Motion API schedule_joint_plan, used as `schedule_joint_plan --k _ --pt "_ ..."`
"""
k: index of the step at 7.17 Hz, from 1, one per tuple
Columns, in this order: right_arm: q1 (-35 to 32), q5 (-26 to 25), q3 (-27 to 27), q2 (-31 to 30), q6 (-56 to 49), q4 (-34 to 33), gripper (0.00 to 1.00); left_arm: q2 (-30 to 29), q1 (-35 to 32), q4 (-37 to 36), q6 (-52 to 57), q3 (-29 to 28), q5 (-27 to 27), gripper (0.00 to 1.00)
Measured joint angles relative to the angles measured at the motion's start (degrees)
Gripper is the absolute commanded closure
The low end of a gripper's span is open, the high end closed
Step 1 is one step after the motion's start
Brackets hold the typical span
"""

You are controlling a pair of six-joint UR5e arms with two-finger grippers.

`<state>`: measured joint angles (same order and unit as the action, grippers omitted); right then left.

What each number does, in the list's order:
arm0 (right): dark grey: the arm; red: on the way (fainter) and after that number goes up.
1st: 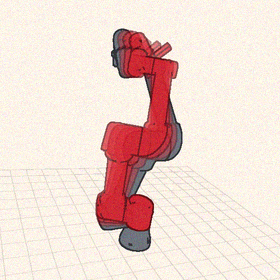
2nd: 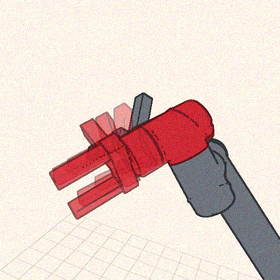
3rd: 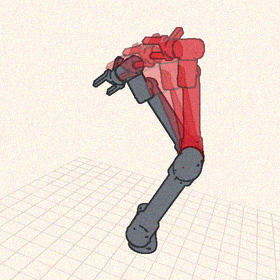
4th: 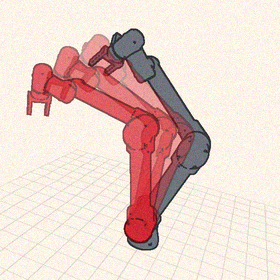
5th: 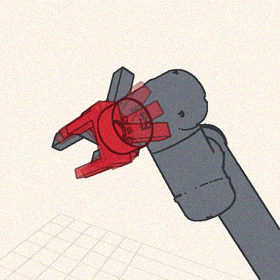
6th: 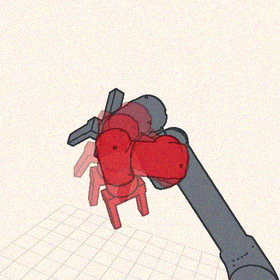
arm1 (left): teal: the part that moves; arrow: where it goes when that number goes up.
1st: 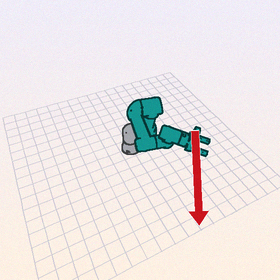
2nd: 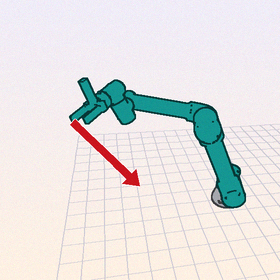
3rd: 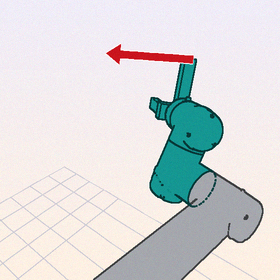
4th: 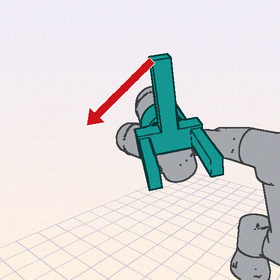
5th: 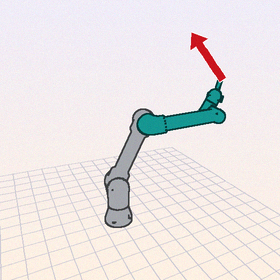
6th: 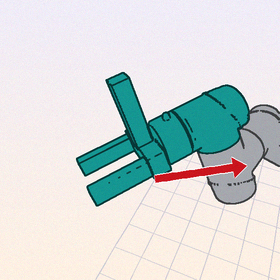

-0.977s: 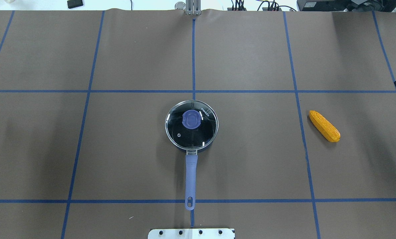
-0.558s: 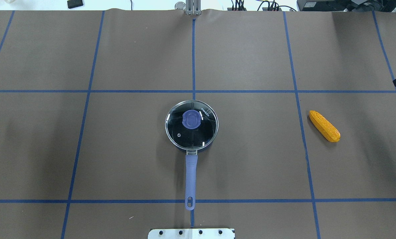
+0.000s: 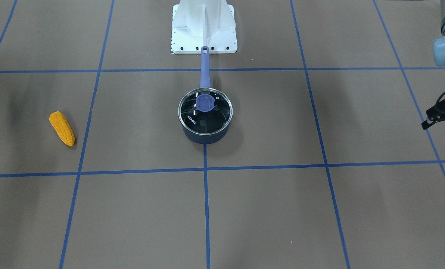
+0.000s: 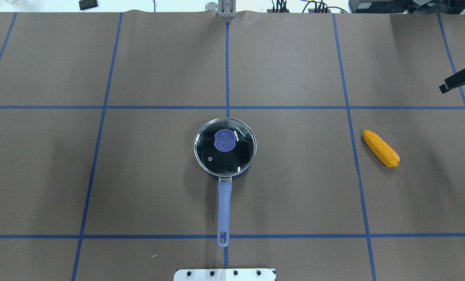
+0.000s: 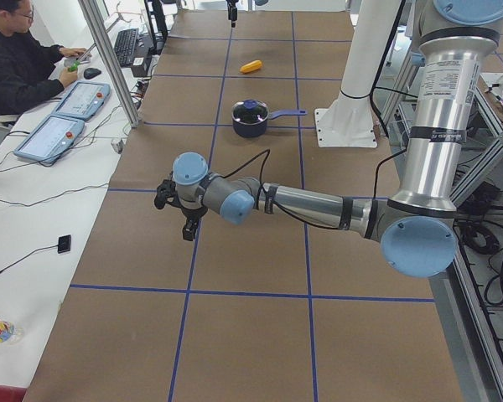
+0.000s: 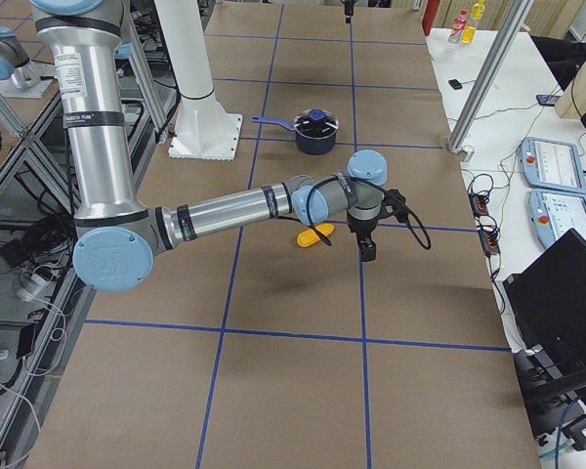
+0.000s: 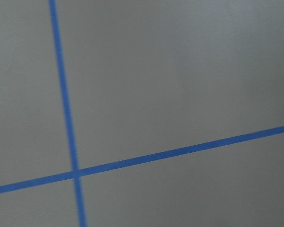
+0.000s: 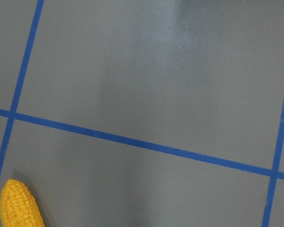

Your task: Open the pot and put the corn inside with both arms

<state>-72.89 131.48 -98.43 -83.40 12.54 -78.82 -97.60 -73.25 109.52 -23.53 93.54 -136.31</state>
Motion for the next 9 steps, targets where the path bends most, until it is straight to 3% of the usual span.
schedule_joint_plan --k 2,5,9 --pt "2.06 -0.41 0.60 -0.06 5.95 2.51 0.00 -6.14 4.58 -3.73 -8.18 2.59 0.03 0.00" --pt "5.35 -1.06 -0.71 0.82 12.02 3.30 0.00 -20.00 10.43 -17.43 -11.23 5.22 1.56 0.00" --pt "11.49 -1.53 -0.56 -0.04 12.51 9.54 0.00 -27.77 20.93 -19.94 -21.70 5.61 9.07 0.00"
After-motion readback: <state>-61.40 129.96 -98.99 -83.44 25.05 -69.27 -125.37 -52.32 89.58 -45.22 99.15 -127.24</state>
